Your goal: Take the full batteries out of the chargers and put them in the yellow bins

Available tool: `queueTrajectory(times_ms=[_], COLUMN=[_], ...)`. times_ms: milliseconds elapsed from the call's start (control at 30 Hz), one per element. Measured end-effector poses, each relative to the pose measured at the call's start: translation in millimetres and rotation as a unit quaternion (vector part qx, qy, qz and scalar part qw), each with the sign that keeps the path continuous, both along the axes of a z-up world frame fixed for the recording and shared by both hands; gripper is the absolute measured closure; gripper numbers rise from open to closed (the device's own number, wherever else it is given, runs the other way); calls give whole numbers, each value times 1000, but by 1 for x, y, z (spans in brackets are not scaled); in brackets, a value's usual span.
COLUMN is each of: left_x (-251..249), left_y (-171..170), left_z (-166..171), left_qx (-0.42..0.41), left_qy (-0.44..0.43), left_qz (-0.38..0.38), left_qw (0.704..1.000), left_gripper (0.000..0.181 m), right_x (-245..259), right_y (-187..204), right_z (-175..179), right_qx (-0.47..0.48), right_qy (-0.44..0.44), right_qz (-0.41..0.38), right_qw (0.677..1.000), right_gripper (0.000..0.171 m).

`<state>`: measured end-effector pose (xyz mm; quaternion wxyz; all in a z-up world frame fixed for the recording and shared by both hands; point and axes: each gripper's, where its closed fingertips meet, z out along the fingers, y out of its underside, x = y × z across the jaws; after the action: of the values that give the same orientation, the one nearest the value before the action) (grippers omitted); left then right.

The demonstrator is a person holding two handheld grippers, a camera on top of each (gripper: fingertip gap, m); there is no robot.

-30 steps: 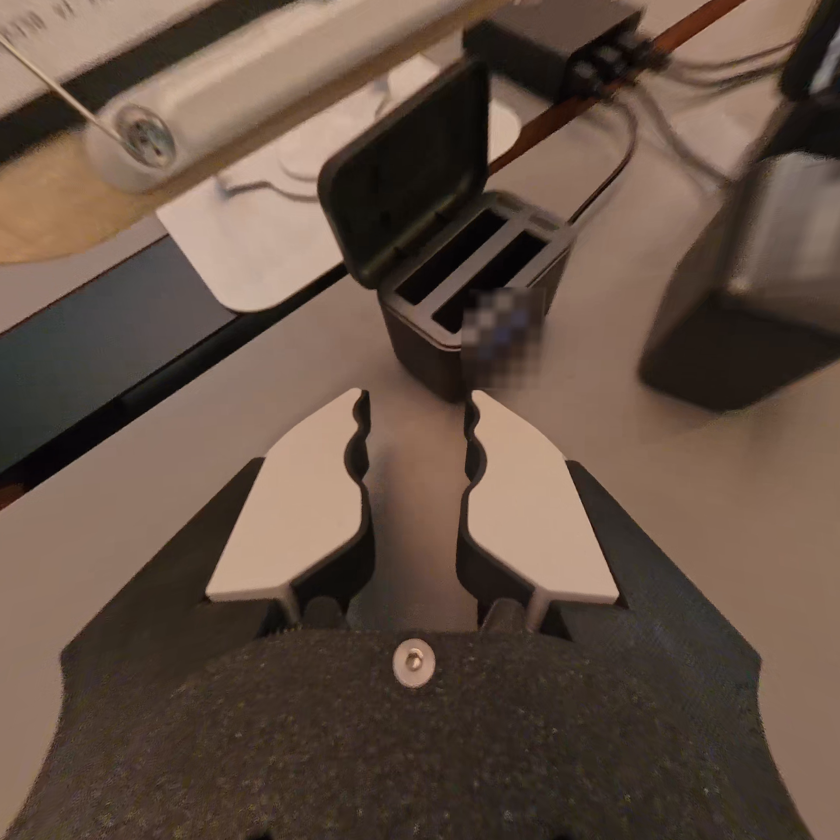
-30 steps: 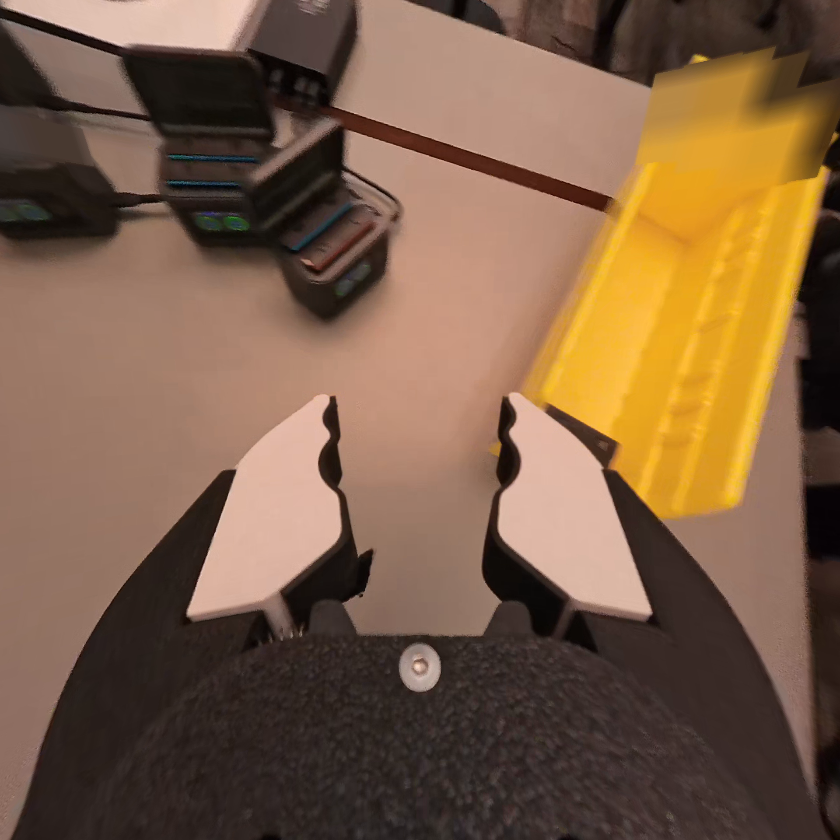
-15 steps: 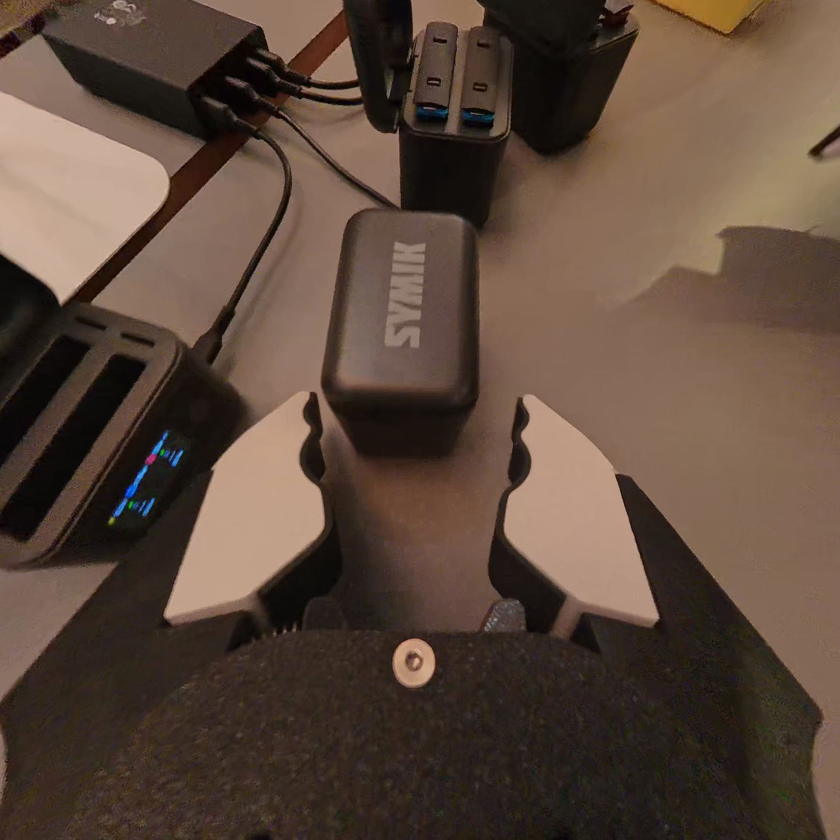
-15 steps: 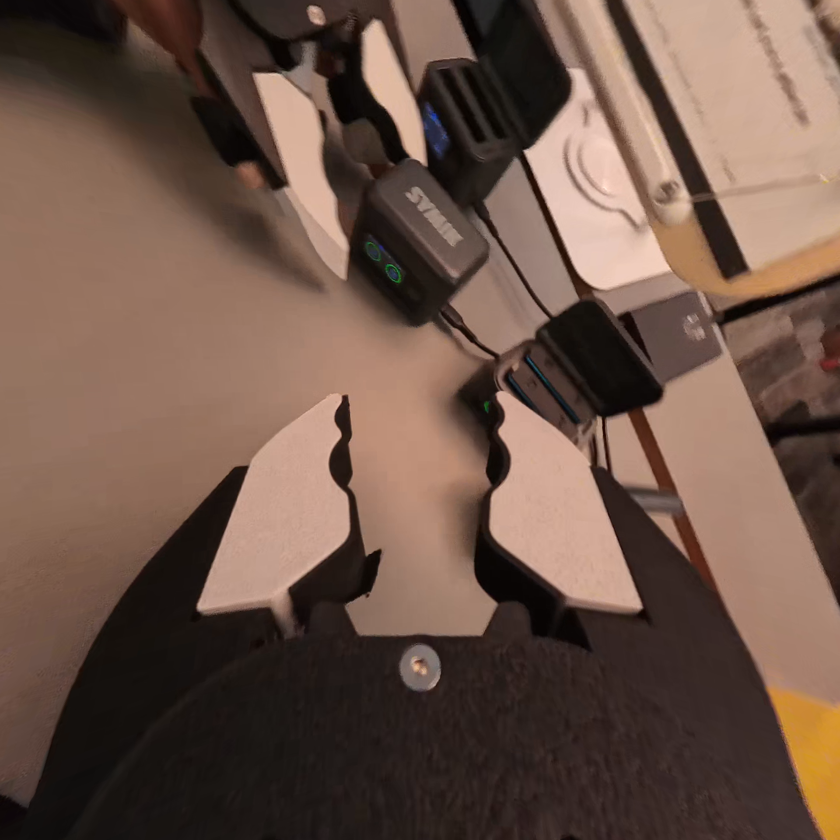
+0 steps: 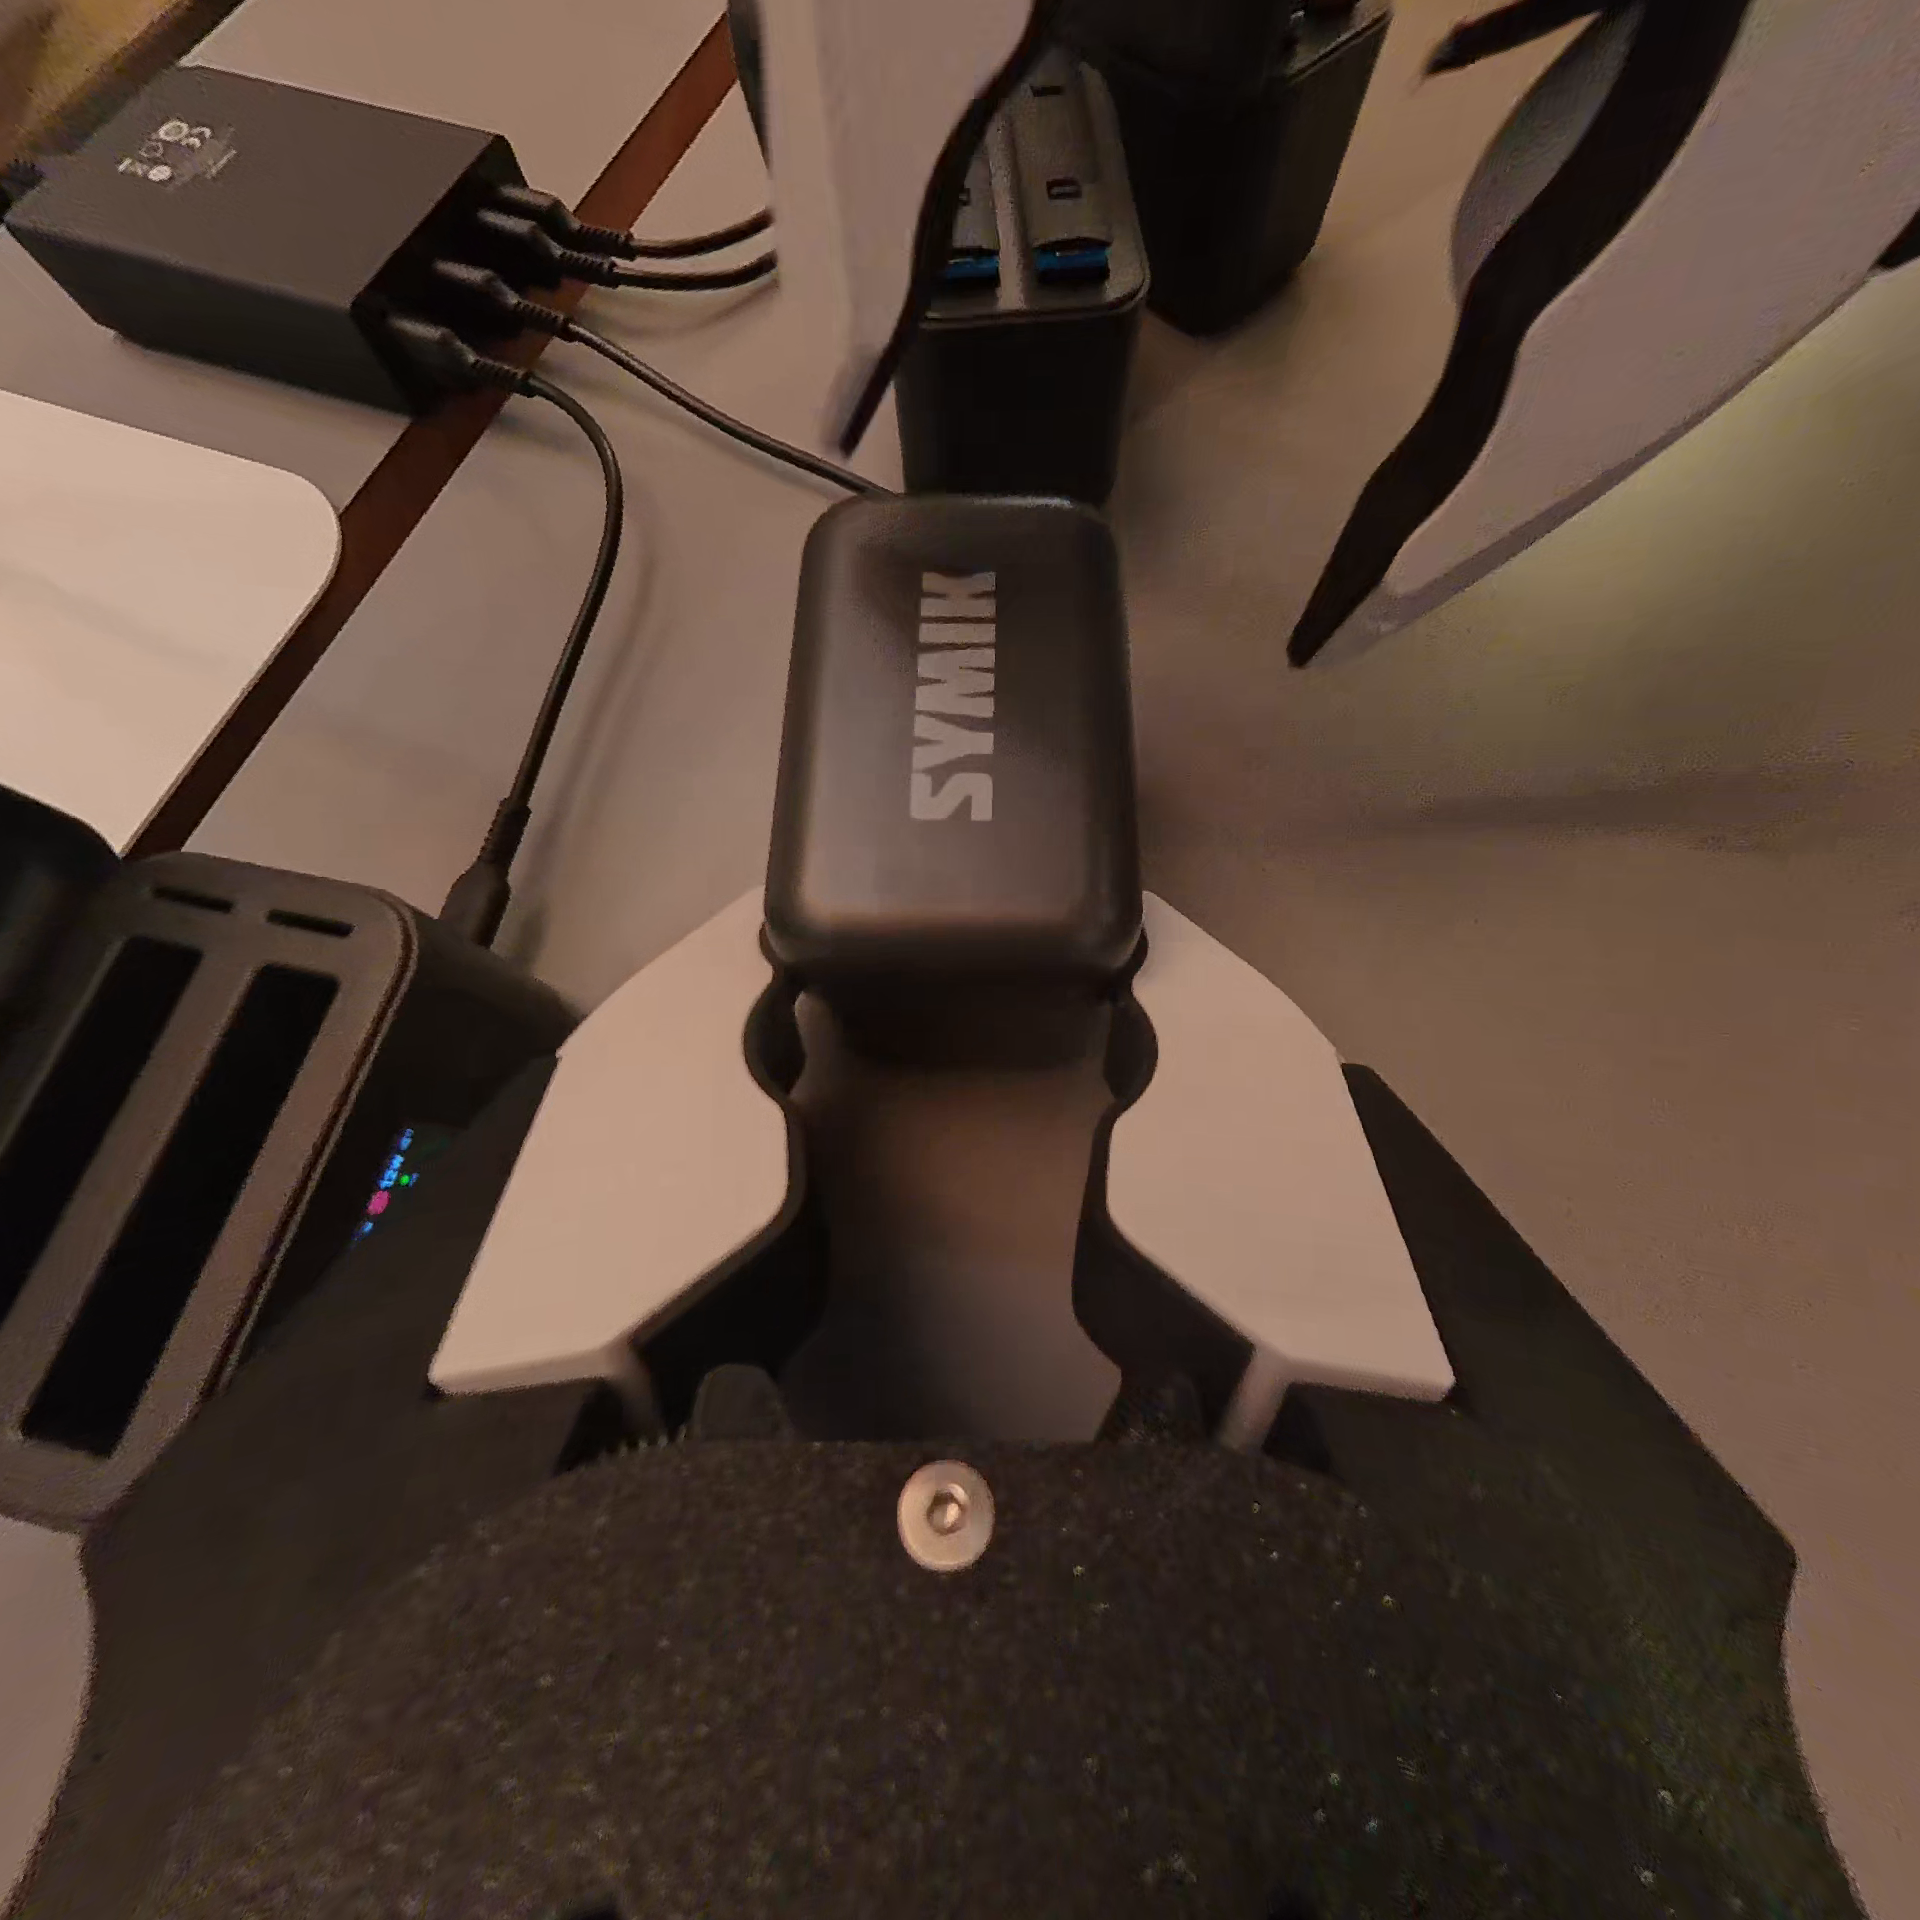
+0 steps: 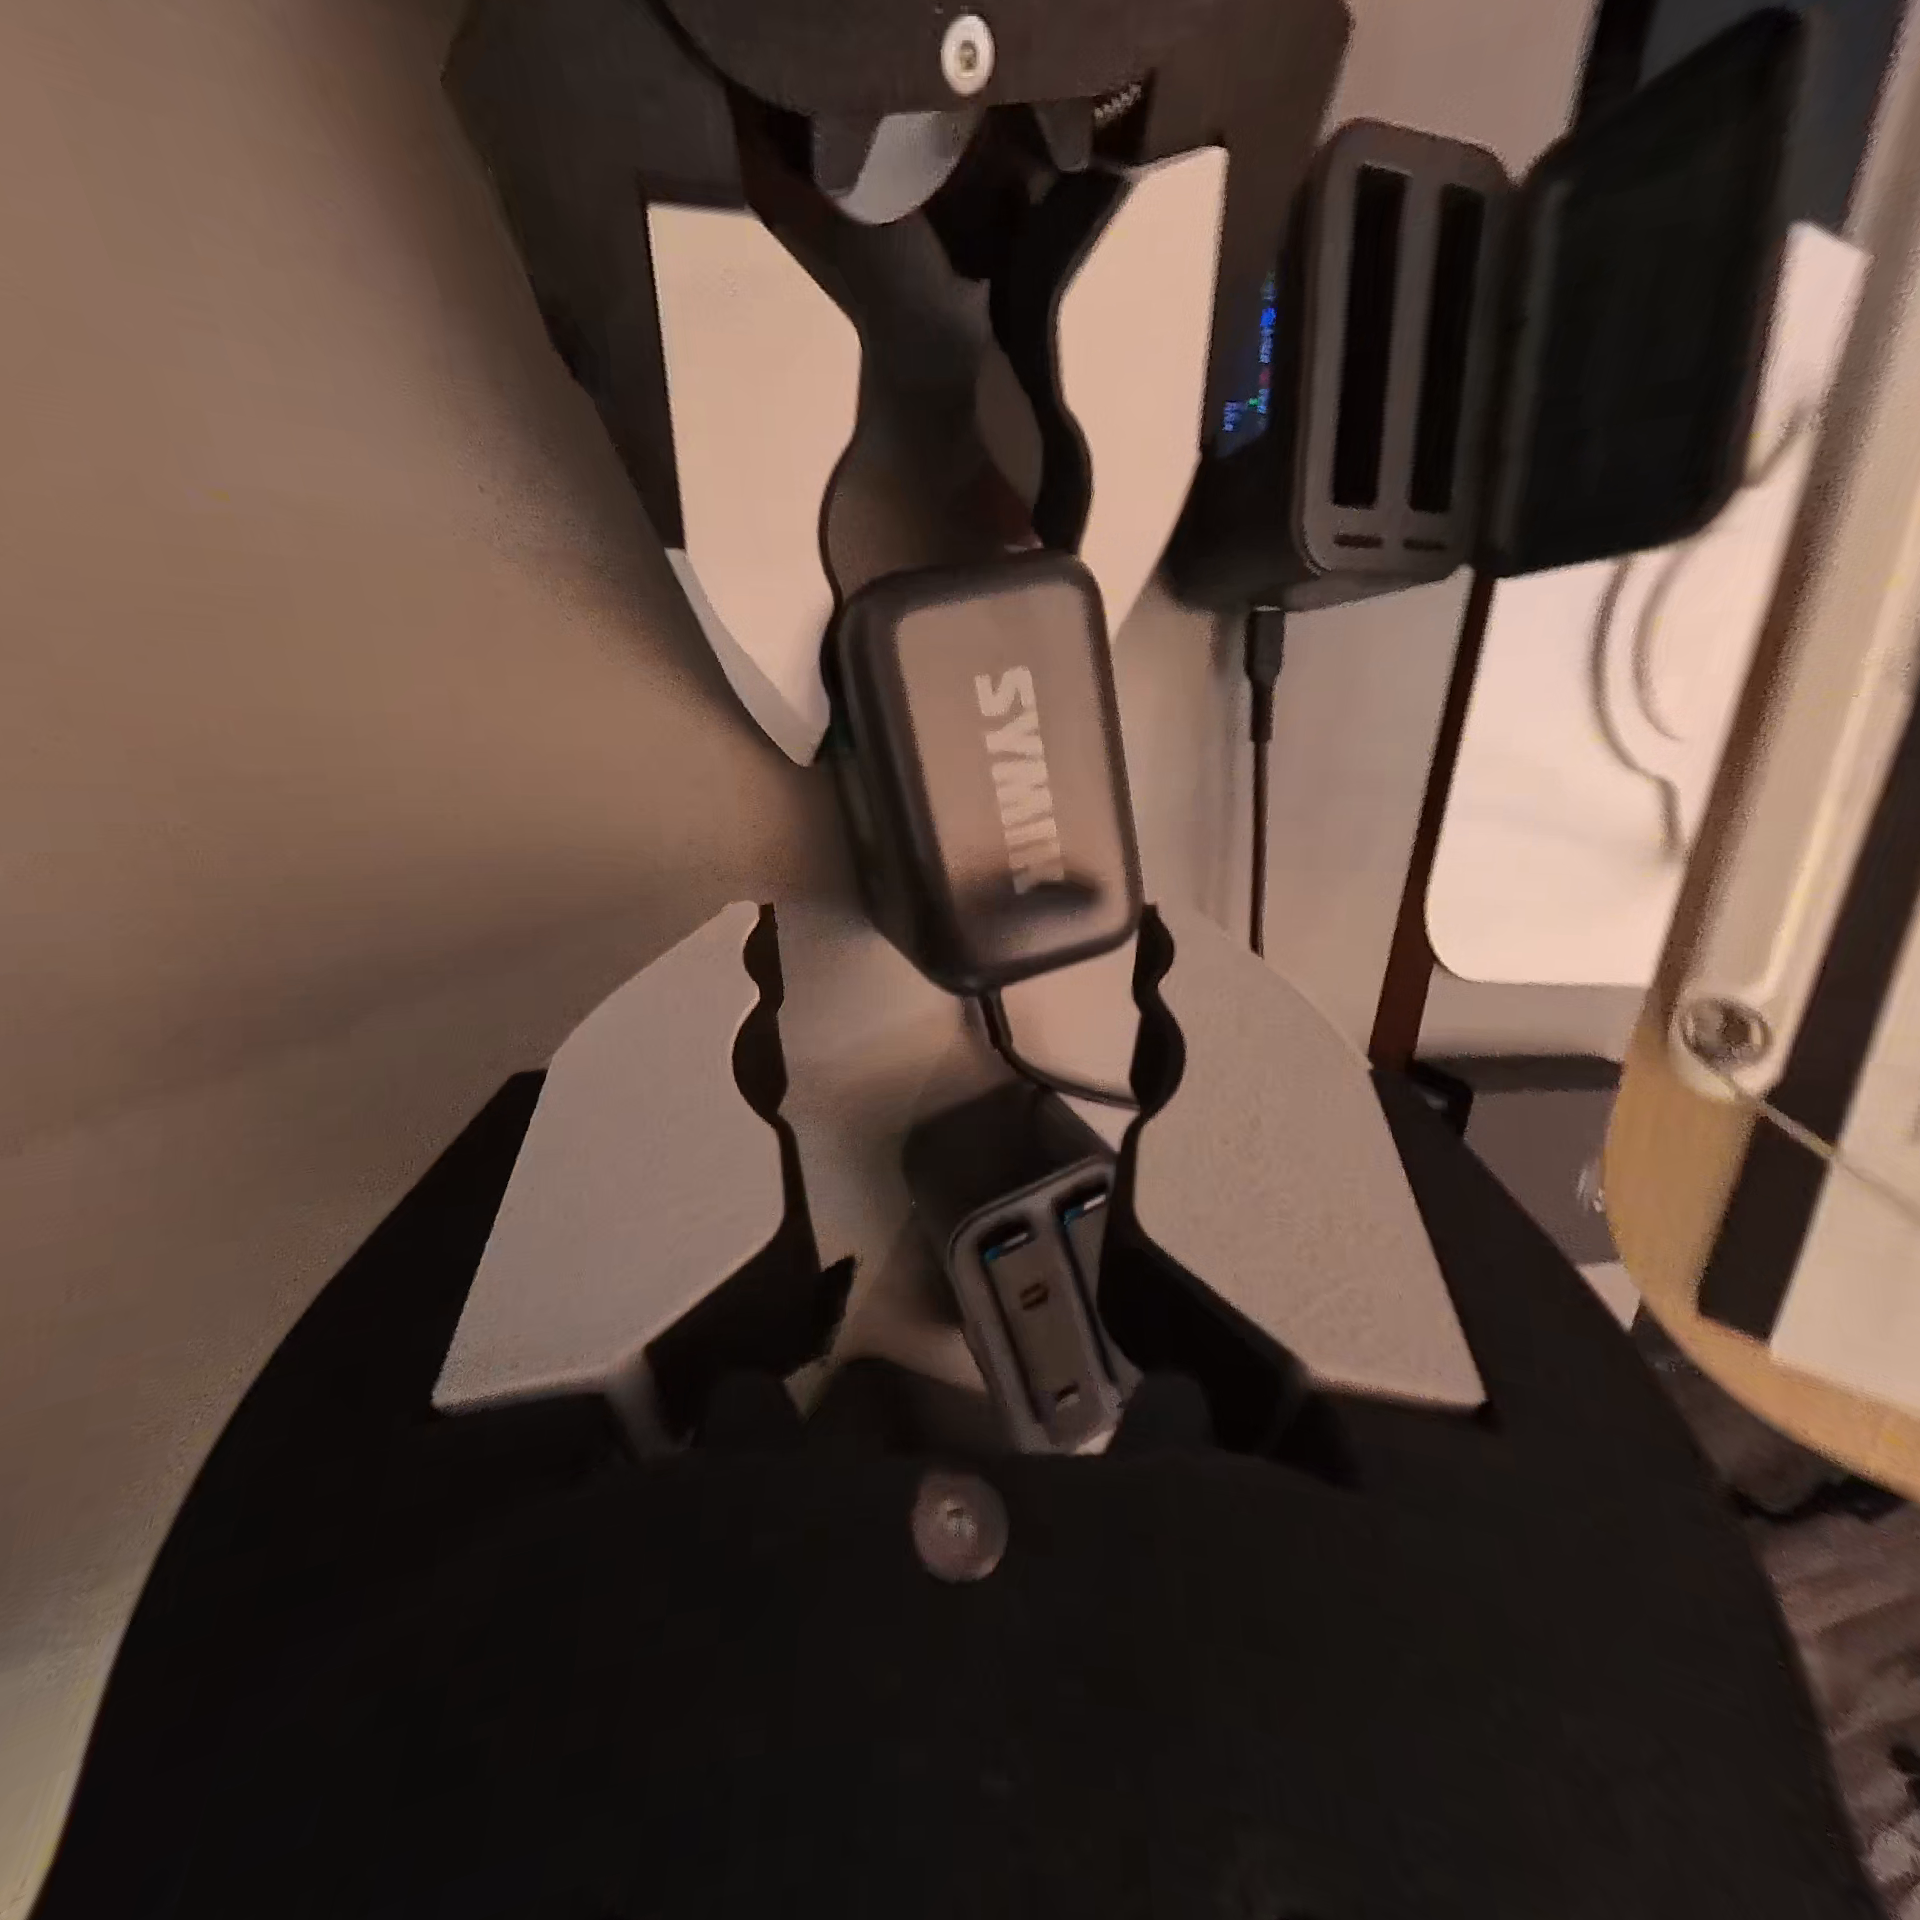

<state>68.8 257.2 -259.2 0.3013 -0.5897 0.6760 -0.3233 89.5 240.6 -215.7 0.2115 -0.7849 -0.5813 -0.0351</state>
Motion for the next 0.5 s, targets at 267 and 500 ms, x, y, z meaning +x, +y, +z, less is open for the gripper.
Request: queueTrajectory(times_ms=[267, 500], left_x=[0, 0], left_y=[0, -1], left_z=[0, 0], left_qx=[-2, -5], left_qy=[-5, -7], left_qz=[-20, -25], left_qw=[1000, 1000], left_gripper=[124, 123], right_x=[-4, -5], right_y=[16, 15], right_z=[-18, -9], right_qx=[-79, -140], right_qy=[-46, 15], right_qz=[45, 30], right_qw=[995, 990], right_gripper=[119, 121])
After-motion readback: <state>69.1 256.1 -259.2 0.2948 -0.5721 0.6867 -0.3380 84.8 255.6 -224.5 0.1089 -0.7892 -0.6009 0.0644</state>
